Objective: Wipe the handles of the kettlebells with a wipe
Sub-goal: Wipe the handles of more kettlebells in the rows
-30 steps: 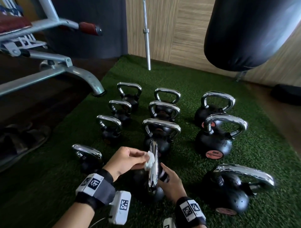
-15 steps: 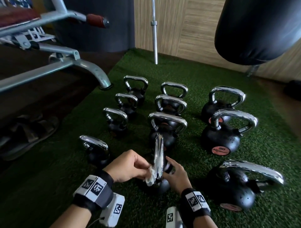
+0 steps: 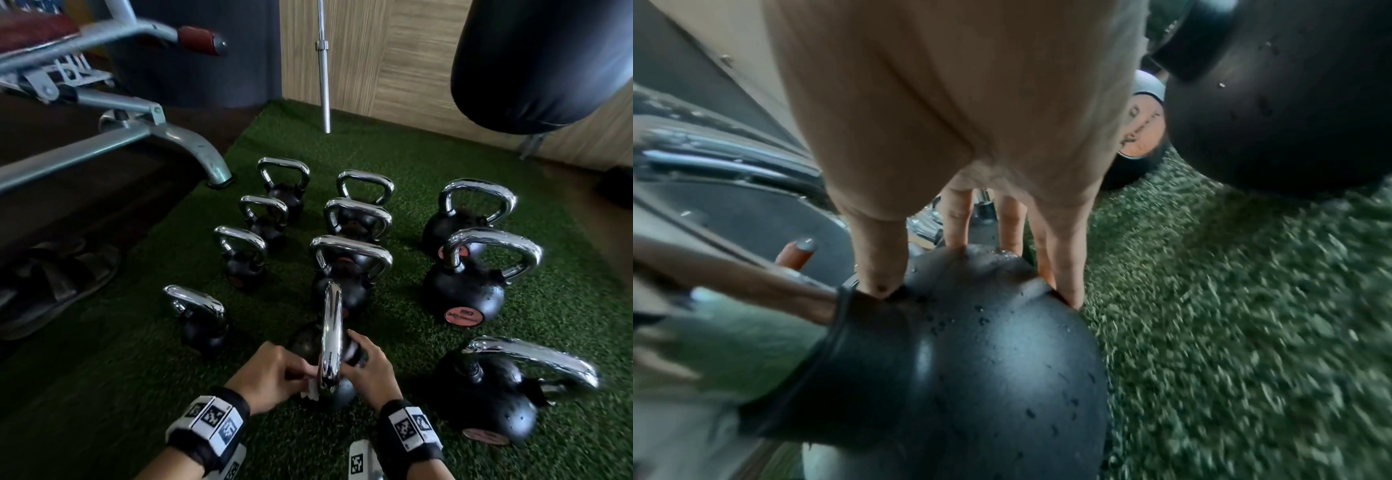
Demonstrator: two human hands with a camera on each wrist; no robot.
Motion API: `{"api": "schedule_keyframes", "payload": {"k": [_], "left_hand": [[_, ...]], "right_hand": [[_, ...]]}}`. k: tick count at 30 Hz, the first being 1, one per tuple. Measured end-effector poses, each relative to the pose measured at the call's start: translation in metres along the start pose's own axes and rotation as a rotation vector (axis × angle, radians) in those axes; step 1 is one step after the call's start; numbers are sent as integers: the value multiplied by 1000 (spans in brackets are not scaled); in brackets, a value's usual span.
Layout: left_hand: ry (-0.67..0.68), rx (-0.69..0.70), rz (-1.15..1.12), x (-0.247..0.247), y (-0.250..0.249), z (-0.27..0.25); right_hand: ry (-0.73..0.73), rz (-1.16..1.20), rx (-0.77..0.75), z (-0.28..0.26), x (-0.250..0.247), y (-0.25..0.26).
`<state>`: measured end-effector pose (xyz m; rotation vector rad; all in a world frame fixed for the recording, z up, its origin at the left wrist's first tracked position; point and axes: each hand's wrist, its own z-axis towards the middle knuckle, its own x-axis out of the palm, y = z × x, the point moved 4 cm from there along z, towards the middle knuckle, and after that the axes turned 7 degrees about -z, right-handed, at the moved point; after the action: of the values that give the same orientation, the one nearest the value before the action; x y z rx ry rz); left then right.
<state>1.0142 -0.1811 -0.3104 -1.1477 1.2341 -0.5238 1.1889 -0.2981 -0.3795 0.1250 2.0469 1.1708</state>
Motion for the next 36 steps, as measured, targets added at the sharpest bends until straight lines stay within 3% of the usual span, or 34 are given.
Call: {"api": "schedule_keyframes", "payload": {"k": [4,7,9,11,14,19,23,26,29,31,34,36], "left_hand": [[-70,-51,-94,-5,12,1],[-225,-52,-296,-25,6,4],[-352,26,-425,-40,-8,8],[-443,110,-500,-51,-27,11],[-492,216,-517,-57,-57,14],[-433,295,-416,-50,-83,16],[-280,240,-471,-39,-89,15],[-146,122,-464,-36,-92,13],[-86,109,-424,-36,-99,14],[-122,113,-413,-38,-91,17],[-294,19,-296,-46,-51,22],[-188,-100,-109,-37,-21,22]], "right_hand": [[-26,-82,6,-8,-9,18],[-312,-30,-63,-17,-42,47],[-438,58,-204,-30,-66,76],[-387,139,-346,-45,-79,102],[-172,267,-363,-59,-78,122],[25,579,-261,-63,-71,128],[126,811,-163,-63,-70,124],[129,909,-87,-60,-72,117],[141,981,-55,-55,-71,110],[118,993,-36,-49,-72,103],[27,960,-17,-40,-80,88],[-26,911,-21,-37,-88,76]]}}
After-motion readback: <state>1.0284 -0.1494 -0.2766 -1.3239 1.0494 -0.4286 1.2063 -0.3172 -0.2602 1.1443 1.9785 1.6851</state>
